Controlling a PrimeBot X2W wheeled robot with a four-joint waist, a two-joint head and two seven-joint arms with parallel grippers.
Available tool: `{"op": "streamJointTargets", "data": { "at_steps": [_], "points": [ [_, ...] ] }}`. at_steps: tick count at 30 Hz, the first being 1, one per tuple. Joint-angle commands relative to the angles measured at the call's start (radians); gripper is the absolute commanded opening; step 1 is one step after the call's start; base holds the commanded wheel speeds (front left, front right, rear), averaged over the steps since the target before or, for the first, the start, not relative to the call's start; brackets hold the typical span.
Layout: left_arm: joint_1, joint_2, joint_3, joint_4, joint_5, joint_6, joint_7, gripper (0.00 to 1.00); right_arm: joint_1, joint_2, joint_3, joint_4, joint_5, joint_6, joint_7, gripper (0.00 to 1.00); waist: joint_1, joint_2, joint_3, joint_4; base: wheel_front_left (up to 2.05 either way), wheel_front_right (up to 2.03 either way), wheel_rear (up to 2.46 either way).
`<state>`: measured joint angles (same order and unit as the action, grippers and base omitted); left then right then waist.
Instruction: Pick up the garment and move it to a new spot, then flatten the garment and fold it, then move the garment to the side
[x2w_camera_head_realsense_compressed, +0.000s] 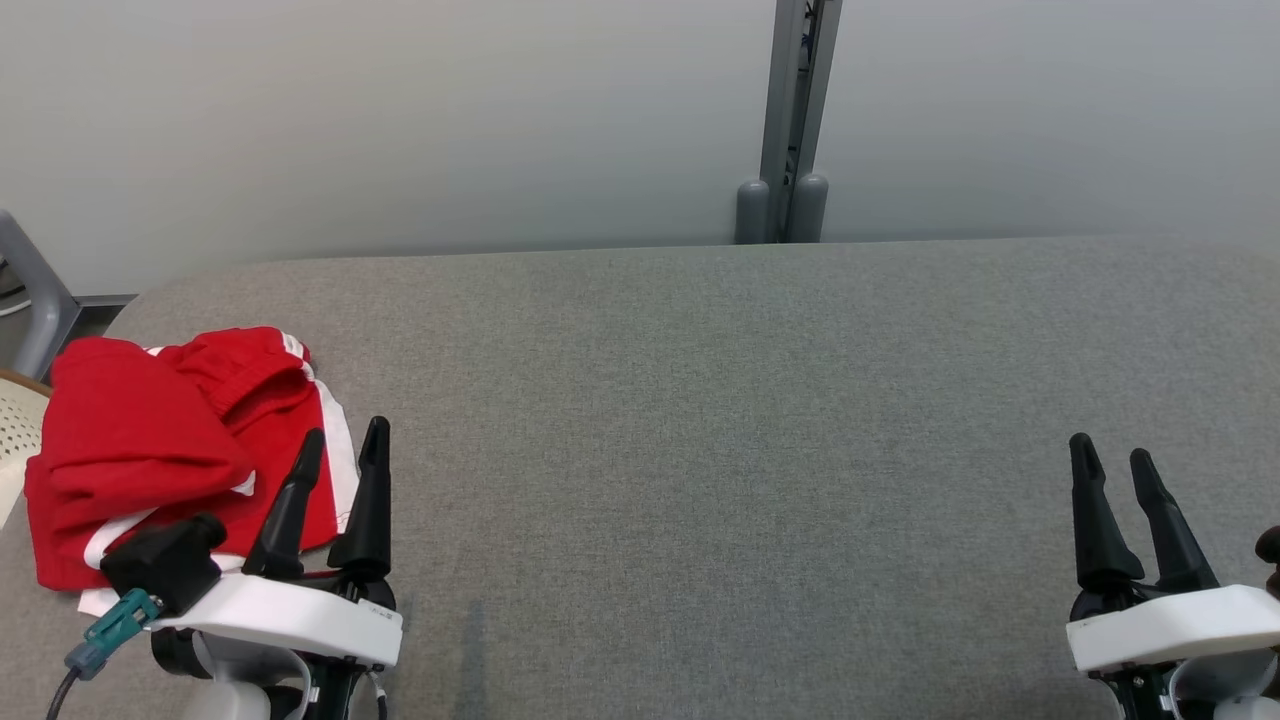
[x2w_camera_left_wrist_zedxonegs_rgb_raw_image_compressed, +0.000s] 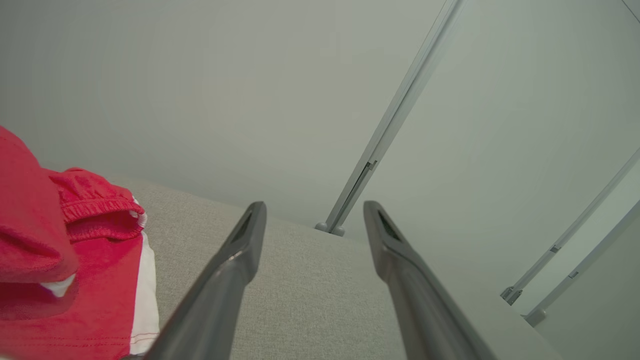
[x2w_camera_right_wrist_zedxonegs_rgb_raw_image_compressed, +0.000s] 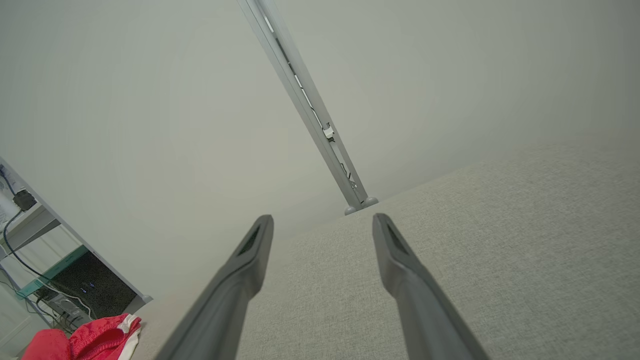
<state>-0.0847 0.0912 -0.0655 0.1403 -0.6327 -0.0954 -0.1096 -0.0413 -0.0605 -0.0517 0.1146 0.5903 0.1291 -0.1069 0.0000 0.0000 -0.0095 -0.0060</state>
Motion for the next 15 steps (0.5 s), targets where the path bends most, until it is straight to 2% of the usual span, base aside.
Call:
{"op": "streamJointTargets", "data": {
  "at_steps": [1,15],
  "points": [
    [-0.007,0.014,-0.004,-0.007,0.031,0.006,-0.008,1.0,-0.005,-0.007,-0.003,-0.006,-0.029,0.001,-0.012,1.0,0.0,0.0,0.0,0.0,0.0,0.0,0.0],
    [-0.003,0.036,-0.05,0.027,0.185,0.041,-0.047,1.0,0.002,-0.002,-0.001,0.02,-0.199,0.002,-0.051,1.0,0.0,0.0,-0.005,0.0,0.0,0.0,0.0]
  ]
}}
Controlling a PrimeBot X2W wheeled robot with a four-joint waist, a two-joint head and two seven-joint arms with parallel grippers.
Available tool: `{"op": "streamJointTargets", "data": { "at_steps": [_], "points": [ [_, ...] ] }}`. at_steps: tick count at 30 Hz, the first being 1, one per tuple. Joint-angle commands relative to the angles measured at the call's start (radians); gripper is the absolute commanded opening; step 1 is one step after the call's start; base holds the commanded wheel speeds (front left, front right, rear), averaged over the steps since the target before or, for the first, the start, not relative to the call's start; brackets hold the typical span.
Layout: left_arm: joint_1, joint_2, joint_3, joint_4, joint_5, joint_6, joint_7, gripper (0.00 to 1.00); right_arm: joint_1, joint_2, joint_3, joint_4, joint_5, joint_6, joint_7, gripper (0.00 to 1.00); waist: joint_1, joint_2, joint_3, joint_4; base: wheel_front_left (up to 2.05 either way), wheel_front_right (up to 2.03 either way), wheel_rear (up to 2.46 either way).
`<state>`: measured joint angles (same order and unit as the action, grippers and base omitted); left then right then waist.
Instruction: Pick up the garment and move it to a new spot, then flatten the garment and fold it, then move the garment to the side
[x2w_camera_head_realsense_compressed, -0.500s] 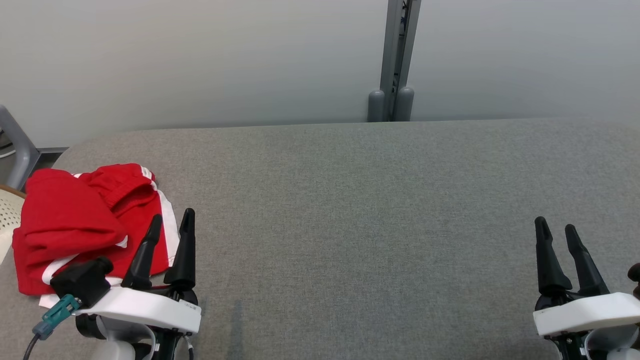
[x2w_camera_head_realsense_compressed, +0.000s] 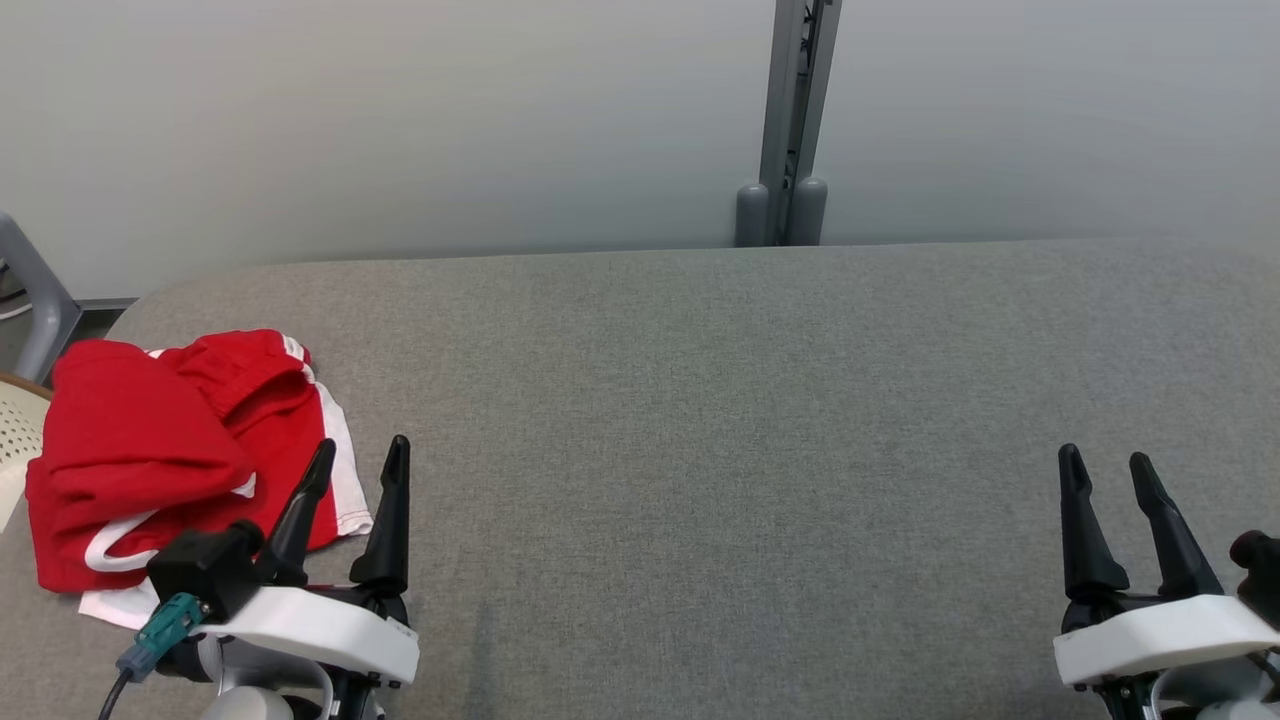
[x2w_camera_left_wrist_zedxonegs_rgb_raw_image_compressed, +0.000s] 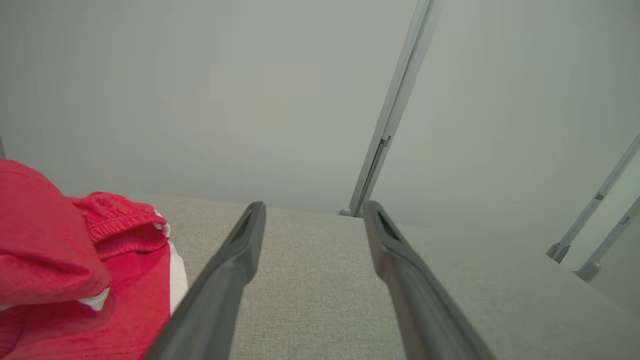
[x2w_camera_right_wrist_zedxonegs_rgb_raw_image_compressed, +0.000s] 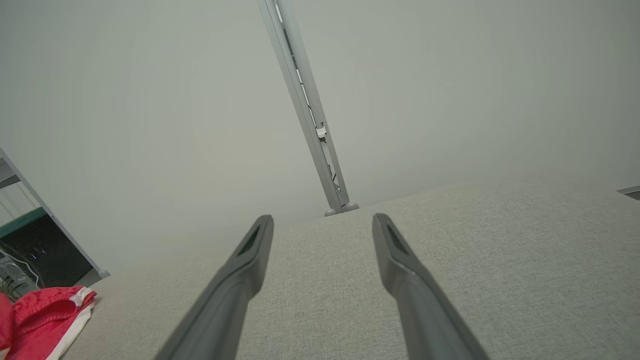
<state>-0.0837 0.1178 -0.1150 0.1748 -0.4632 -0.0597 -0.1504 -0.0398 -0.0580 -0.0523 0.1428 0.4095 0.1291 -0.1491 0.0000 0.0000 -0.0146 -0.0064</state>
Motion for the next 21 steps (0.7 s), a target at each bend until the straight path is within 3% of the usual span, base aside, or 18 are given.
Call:
{"op": "streamJointTargets", "data": {
  "at_steps": [1,21],
  "points": [
    [-0.003,0.011,-0.003,-0.005,0.025,0.007,-0.009,1.0,0.0,-0.004,0.0,-0.008,-0.028,0.002,-0.01,1.0,0.0,0.0,0.0,0.0,0.0,0.0,0.0],
    [0.004,-0.009,0.014,0.063,0.133,0.004,-0.055,1.0,0.013,0.003,0.013,0.044,-0.162,0.002,-0.059,1.0,0.0,0.0,-0.007,-0.004,0.0,0.0,0.0]
  ]
}}
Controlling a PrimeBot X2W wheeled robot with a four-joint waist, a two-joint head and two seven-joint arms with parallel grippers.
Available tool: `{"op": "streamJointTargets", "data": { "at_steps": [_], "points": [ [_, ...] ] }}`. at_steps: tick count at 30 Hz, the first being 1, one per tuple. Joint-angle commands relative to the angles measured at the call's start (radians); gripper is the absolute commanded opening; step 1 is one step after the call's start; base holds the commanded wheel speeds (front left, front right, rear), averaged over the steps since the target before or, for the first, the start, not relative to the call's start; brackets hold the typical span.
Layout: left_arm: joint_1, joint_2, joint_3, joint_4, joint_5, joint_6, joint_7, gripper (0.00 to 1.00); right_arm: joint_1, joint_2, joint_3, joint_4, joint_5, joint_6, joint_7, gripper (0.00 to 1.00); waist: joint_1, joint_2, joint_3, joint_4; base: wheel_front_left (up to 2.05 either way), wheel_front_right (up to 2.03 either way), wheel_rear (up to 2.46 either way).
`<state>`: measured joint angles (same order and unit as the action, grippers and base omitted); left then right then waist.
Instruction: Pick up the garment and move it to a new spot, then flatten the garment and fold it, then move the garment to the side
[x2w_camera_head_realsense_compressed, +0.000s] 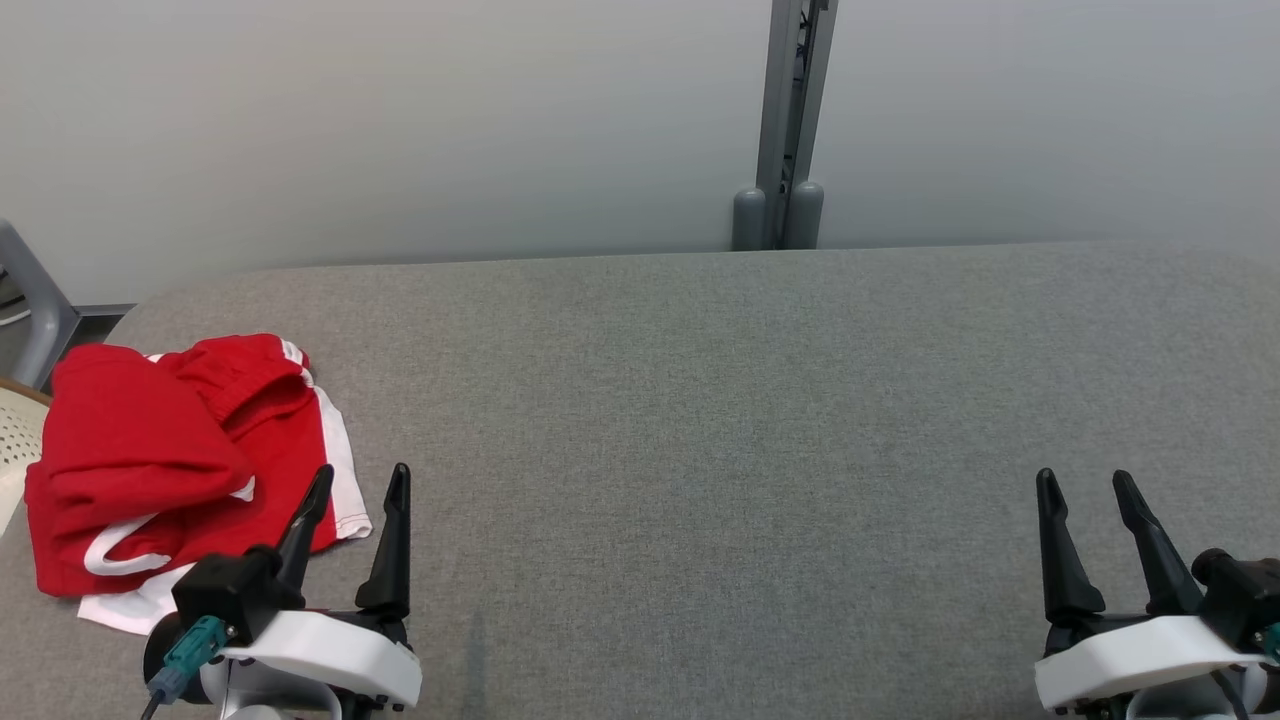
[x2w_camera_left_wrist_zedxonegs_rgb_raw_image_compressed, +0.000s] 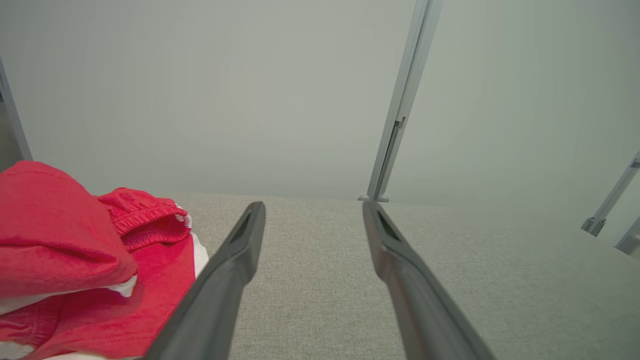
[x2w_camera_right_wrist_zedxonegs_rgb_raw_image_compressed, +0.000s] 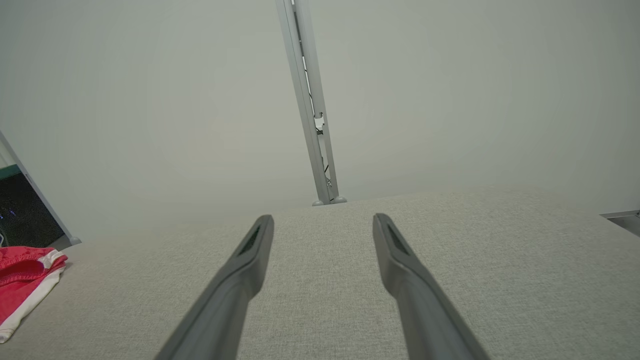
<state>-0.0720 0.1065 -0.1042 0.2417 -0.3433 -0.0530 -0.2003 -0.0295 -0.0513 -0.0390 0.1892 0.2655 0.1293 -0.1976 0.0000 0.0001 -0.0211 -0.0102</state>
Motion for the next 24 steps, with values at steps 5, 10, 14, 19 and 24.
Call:
{"op": "streamJointTargets", "data": {
  "at_steps": [5,10,14,19,24],
  "points": [
    [-0.007,-0.004,0.009,0.018,0.044,-0.007,-0.016,1.0,0.001,-0.003,0.002,0.011,-0.037,0.002,-0.019,1.0,0.0,-0.0001,-0.001,-0.001,0.0,0.0,0.0],
    [-0.009,-0.011,0.015,0.036,0.071,-0.01,-0.026,1.0,-0.003,-0.003,0.006,0.034,-0.061,0.002,-0.029,1.0,0.0,-0.0001,-0.001,-0.004,0.0,0.0,0.0],
    [-0.013,-0.016,0.018,0.051,0.094,-0.016,-0.033,1.0,-0.007,-0.002,0.008,0.046,-0.082,0.002,-0.038,1.0,0.0,-0.0001,-0.002,-0.006,0.0,0.0,0.0],
    [-0.015,-0.021,0.018,0.072,0.127,-0.017,-0.043,1.0,-0.007,-0.002,0.01,0.057,-0.11,0.002,-0.047,1.0,0.0,-0.0001,-0.004,-0.008,0.0,0.0,0.0],
    [-0.022,-0.026,0.02,0.095,0.153,-0.019,-0.052,1.0,-0.006,-0.002,0.014,0.06,-0.128,0.002,-0.055,1.0,0.0,-0.0001,-0.005,-0.009,0.0,0.0,0.0]
  ]
}}
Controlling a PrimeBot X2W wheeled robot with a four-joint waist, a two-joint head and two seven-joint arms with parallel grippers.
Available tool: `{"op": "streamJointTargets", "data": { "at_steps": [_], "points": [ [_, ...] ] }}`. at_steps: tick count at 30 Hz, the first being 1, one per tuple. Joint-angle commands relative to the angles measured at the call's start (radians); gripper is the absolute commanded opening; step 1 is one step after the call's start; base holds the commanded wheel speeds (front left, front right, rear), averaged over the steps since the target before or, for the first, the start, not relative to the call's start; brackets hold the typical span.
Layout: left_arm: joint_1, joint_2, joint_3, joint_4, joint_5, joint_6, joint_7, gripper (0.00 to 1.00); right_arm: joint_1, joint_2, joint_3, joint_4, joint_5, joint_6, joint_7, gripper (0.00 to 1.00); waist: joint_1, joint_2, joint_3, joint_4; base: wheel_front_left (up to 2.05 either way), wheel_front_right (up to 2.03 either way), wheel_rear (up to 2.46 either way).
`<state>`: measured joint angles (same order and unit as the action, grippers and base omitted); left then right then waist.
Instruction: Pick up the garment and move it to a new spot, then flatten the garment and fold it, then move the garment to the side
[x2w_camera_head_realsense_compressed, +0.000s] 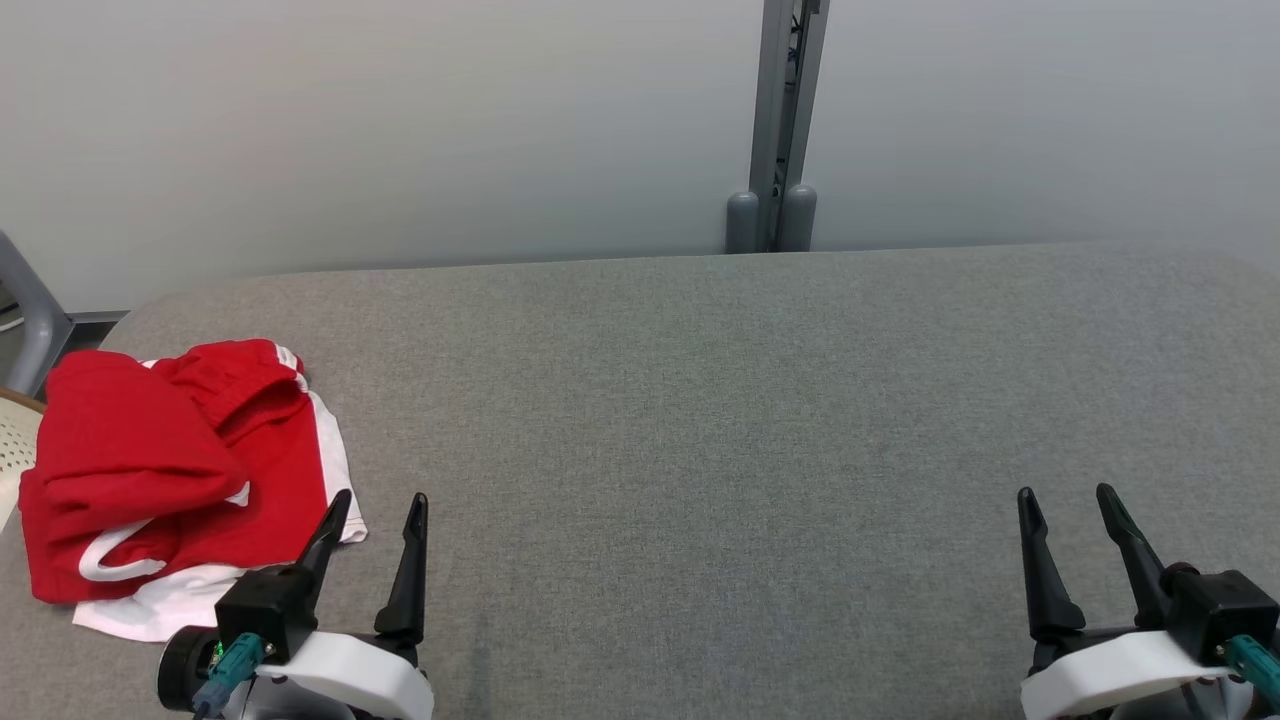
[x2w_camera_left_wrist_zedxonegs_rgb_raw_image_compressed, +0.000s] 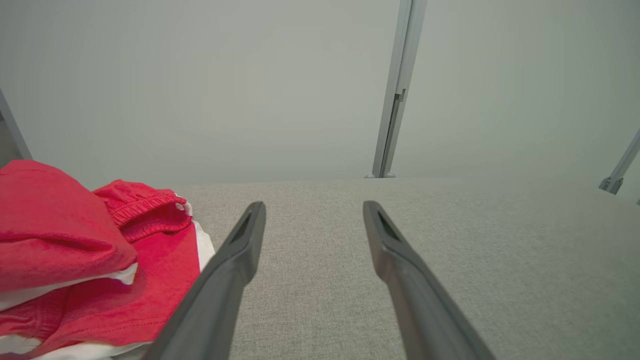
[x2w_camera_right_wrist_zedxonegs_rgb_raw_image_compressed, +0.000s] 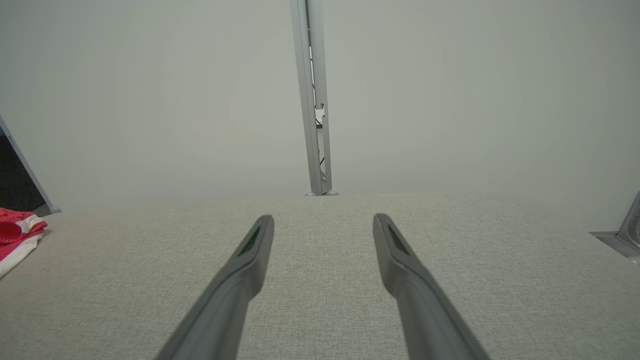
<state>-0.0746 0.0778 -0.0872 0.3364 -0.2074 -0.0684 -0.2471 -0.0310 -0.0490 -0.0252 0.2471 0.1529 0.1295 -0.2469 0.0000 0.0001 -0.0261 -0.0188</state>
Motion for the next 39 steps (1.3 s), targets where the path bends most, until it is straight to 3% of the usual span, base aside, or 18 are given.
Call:
{"op": "streamJointTargets", "data": {
  "at_steps": [1,26,32,39],
  "points": [
    [-0.02,0.001,0.002,0.006,0.023,-0.004,-0.008,1.0,-0.004,-0.004,0.002,0.003,-0.017,0.002,-0.009,1.0,0.0,-0.0001,0.0,0.0,0.0,0.0,0.0],
    [-0.033,-0.011,0.011,0.069,0.036,-0.012,-0.018,1.0,-0.003,-0.011,0.016,0.03,0.004,0.002,-0.02,1.0,0.0,-0.0001,-0.005,0.01,0.0,0.0,0.0],
    [-0.045,-0.013,0.012,0.065,0.034,-0.007,-0.017,1.0,0.002,-0.012,0.011,0.013,0.0,0.002,-0.02,1.0,0.0,-0.0001,-0.002,0.057,0.0,0.0,0.0],
    [-0.062,-0.011,0.027,0.051,0.037,-0.005,-0.018,1.0,-0.016,-0.014,0.024,-0.008,-0.009,0.002,-0.02,1.0,0.0,-0.0001,0.005,0.159,0.0,0.0,0.0]
  ]
}}
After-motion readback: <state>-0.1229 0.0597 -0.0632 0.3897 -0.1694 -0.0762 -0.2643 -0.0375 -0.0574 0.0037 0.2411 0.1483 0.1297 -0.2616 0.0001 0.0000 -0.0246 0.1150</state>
